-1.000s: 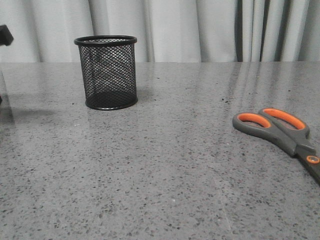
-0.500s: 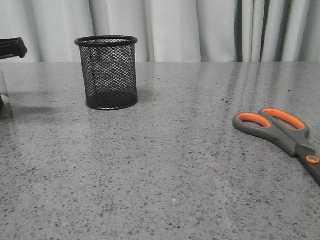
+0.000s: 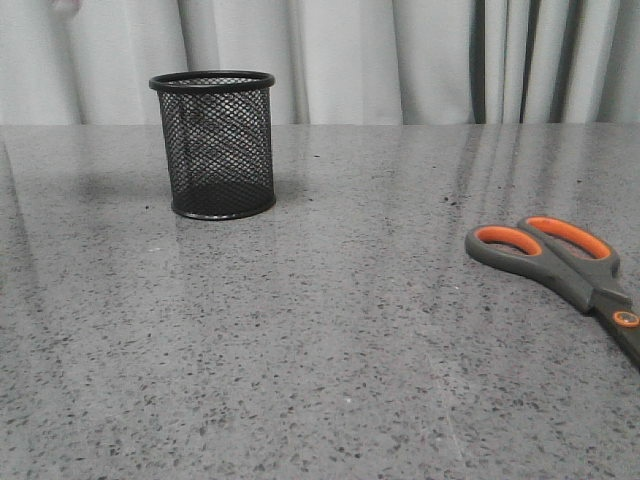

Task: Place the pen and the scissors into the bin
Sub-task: 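Lift the pink marker and drop it into the black mesh holder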

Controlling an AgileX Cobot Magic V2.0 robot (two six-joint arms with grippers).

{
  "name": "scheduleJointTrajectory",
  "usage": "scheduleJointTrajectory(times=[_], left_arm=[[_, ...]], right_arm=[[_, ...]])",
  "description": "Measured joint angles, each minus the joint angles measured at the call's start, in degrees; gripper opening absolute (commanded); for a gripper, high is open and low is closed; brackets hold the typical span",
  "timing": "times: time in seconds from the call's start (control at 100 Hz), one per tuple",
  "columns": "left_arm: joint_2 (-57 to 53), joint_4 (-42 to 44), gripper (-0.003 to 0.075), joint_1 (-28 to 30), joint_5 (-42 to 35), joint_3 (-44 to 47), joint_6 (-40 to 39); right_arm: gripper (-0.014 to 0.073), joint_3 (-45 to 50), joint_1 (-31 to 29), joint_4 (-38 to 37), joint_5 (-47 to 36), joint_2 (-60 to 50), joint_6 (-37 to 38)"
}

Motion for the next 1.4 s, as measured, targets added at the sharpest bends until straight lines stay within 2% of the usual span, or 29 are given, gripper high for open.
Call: scheduleJointTrajectory(times=[0.18,0.28,0.53,0.76,0.83,1.0,1.07,1.12,1.26,1.4], left_arm=[[3.2,-0.5,-0.0018,-10.5,-11.3,0.0,1.1],[6.5,0.3,-0.0018,-13.9,-15.7,0.0,1.4],[14.6,0.7,-0.0018,-14.7,-20.8,0.1,1.4],[17.0,2.0,-0.0012,-14.7,-23.3,0.1,1.4],[17.1,2.1,0.0045,-14.7,-23.3,0.3,1.6],[17.1,2.3,0.0344,-14.7,-23.4,0.4,5.7],[17.1,2.3,0.0426,-14.7,-23.9,0.4,6.4],[17.1,2.3,0.0447,-14.7,-24.6,0.4,7.0],[16.1,2.3,0.044,-14.7,-25.9,0.4,7.8],[10.6,2.3,0.044,-14.7,-25.3,0.4,8.0]], right_arm=[[0.0298,0.0,0.0,0.0,0.1,0.0,0.0],[0.0298,0.0,0.0,0.0,0.1,0.0,0.0],[0.0298,0.0,0.0,0.0,2.1,0.0,0.1],[0.0298,0.0,0.0,0.0,3.4,0.0,0.1],[0.0298,0.0,0.0,0.0,3.5,0.0,0.1],[0.0298,0.0,0.0,0.0,3.5,0.0,0.1],[0.0298,0.0,0.0,0.0,3.5,0.0,0.1],[0.0298,0.0,0.0,0.0,3.5,0.0,0.1],[0.0298,0.0,0.0,0.0,2.4,0.0,0.1],[0.0298,-1.8,0.1,-0.1,2.0,0.0,0.1]])
